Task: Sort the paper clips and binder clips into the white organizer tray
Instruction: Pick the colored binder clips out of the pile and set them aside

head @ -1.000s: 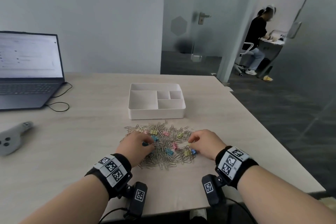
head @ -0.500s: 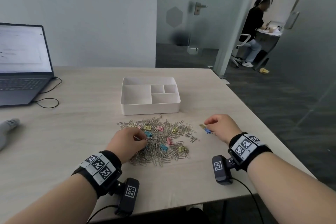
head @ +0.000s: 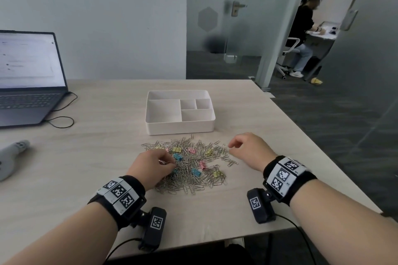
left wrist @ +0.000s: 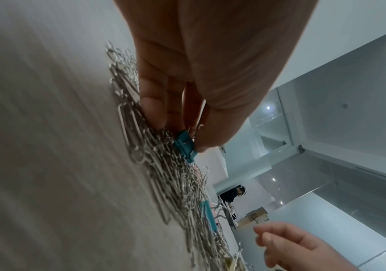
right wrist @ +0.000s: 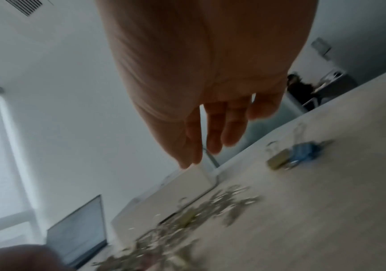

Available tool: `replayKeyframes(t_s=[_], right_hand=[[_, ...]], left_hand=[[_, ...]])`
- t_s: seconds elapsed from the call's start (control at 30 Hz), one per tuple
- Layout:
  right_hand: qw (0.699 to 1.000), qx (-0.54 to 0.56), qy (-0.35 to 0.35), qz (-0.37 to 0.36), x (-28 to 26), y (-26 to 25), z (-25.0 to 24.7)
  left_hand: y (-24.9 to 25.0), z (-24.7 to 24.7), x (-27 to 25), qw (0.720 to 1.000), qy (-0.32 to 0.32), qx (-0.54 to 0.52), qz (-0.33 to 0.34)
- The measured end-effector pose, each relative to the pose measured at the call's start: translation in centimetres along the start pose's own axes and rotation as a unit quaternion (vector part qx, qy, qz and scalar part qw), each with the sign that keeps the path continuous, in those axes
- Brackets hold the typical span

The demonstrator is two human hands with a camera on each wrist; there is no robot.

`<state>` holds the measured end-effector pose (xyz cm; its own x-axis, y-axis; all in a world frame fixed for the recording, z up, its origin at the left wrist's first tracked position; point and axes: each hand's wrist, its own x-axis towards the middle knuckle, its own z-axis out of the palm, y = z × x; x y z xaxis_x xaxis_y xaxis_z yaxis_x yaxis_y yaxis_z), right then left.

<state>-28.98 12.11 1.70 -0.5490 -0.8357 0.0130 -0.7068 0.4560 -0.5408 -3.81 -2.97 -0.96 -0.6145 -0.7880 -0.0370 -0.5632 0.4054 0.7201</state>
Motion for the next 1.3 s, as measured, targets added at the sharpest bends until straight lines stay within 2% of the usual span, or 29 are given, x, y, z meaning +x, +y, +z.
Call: replayKeyframes(t_s=[0.1, 0.17, 0.3, 0.43, 0.53, 0.67, 0.77, 0.87, 0.97, 1.07, 1.17, 1.3], right_hand=[[0.991, 0.005, -0.132, -0.036, -0.7, -2.5, 1.2], [0.984, -0.054, -0.165, -0.049, -0.8, -3.1, 2.1], [0.986, -0.04, -0.156, -0.043, -0.8, -2.8, 2.6], [0.984, 0.114, -0.14, 0.0, -1.0, -1.8, 1.8], [0.979, 0.173, -0.107, 0.016, -1.4, -1.3, 1.2], [0.982, 0.178, -0.035, 0.047, -0.9, 0.4, 0.6], [0.984, 0.154, -0.008, 0.085, -0.9, 1.8, 0.0], [0.962, 0.25, 0.012, 0.106, -1.3, 2.3, -0.5], [0.928, 0.355, -0.024, 0.111, -1.8, 1.9, -0.7], [0.927, 0.357, -0.069, 0.091, -2.4, 0.9, -0.1], [0.923, 0.369, -0.084, 0.075, -2.7, -0.4, 0.9], [0.901, 0.417, -0.098, 0.07, -2.7, -2.3, 2.3]], left_hand=[[0.0, -0.2, -0.2, 1.0, 0.007, -0.009, -0.002], [0.1, -0.5, -0.5, 1.0, 0.014, -0.007, 0.001], [0.0, -1.0, -0.9, 1.0, 0.013, -0.024, 0.002], [-0.1, -1.2, -0.9, 0.999, 0.01, -0.049, 0.005], [-0.1, -1.0, -0.9, 0.999, 0.011, -0.046, 0.013], [-0.1, -0.8, -0.9, 0.998, 0.013, -0.051, 0.016], [-0.1, -0.6, -0.9, 0.998, 0.015, -0.066, 0.017], [-0.3, -0.6, -0.9, 0.996, 0.018, -0.086, 0.022], [-0.3, -0.5, -0.9, 0.996, 0.02, -0.085, 0.024], [0.0, -0.3, -0.9, 0.998, 0.013, -0.058, 0.024], [0.3, -0.2, -1.1, 0.999, 0.012, -0.027, 0.028], [1.3, -0.1, -1.5, 0.998, 0.025, 0.001, 0.058]])
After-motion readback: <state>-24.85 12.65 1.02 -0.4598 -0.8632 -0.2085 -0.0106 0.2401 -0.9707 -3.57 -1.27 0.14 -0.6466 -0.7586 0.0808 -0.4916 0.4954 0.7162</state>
